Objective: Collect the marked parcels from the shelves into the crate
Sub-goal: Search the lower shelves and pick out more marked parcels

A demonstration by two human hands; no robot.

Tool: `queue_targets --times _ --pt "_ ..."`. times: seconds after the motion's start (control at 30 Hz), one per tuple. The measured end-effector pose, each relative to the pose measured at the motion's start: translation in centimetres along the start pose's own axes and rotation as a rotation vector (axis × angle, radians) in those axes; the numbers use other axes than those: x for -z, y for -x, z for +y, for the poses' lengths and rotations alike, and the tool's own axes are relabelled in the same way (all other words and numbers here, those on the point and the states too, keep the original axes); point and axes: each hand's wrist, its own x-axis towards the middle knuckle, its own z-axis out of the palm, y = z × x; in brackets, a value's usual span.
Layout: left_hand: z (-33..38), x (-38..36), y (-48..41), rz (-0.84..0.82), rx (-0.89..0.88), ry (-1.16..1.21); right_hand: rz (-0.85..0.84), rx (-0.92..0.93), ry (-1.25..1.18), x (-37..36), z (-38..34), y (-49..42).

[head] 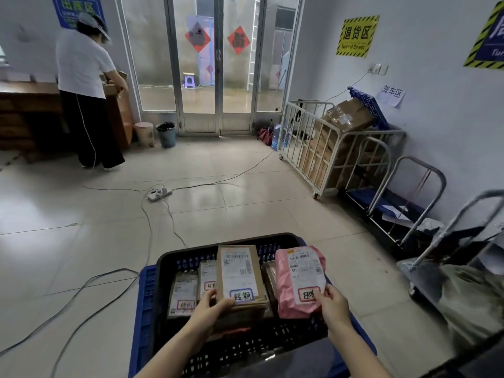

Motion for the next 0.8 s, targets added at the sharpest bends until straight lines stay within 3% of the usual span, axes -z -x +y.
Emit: queue_targets --times 0.33,0.8 --pt "-0.4 -2.3 -8.2 0.152 0.101 -0.096 -0.123 -0.069 0.201 -4.6 1.4 -11.1" --pt "0.1 -5.1 -12.4 0.179 0.188 -0.086 -0.281 -0.219 0.340 -7.6 5.5 -18.0"
